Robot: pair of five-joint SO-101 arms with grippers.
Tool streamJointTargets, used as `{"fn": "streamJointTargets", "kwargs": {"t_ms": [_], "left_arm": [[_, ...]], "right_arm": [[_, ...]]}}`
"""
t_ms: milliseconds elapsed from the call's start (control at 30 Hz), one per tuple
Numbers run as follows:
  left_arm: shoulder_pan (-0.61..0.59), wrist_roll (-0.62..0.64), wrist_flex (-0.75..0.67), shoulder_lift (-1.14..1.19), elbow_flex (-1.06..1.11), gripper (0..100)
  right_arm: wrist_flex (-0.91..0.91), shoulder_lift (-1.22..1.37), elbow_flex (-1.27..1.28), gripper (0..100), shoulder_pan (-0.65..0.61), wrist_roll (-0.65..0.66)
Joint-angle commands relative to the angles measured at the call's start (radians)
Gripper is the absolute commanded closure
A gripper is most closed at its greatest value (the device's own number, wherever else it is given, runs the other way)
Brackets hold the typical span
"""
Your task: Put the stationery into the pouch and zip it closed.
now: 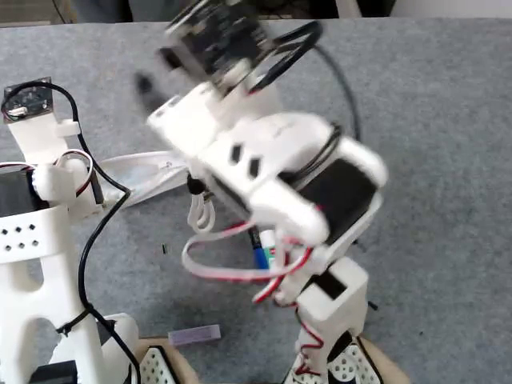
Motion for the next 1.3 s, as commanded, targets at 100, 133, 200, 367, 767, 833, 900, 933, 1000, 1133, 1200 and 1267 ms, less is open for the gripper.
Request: {"fn": "streamJointTargets", "kwargs": {"t_ms": [100, 133, 200, 367, 767, 833, 900, 933, 1000, 1133, 1200, 1267], "left_arm": [[0.001, 0.005, 0.005, 0.006, -0.008, 97], [-0.001, 0.005, 0.005, 0.006, -0.008, 97], [-0.027, 0.005, 0.005, 0.006, -0.008, 97], [-0.102, 0.005, 0.005, 0.008, -0.007, 97], [-0.113, 0.005, 0.005, 0.008, -0.001, 97], [-0.110, 0.005, 0.005, 0.008, -0.001, 97], [-0.108, 0.005, 0.005, 0.008, -0.001, 97], [-0.108, 0.005, 0.005, 0.008, -0.001, 97], [-0.108, 0.005, 0.005, 0.008, -0.001, 97], [-0.108, 0.005, 0.005, 0.008, -0.001, 97], [-0.108, 0.005, 0.005, 0.008, -0.001, 97], [-0.108, 0.005, 0.005, 0.008, -0.001, 97]], "right_arm": [[0.008, -0.036, 0.176, 87.6, 0.370, -0.052], [0.008, -0.036, 0.242, 87.6, 0.422, -0.060], [0.008, -0.036, 0.397, 87.5, 0.497, -0.061], [0.002, -0.035, 0.823, 87.5, 0.540, -0.054], [-0.138, -0.035, 1.368, 87.5, 0.336, -0.061], [-0.173, -0.035, 1.409, 87.5, 0.321, -0.061], [-0.206, -0.035, 1.446, 87.5, 0.310, -0.061], [-0.222, -0.035, 1.465, 87.5, 0.305, -0.061], [-0.256, -0.035, 1.498, 87.5, 0.301, -0.061], [-0.331, -0.033, 1.549, 87.5, 0.299, -0.061], [-0.358, -0.033, 1.564, 87.5, 0.285, -0.061], [-0.371, -0.028, 1.573, 87.5, 0.264, -0.063]]}}
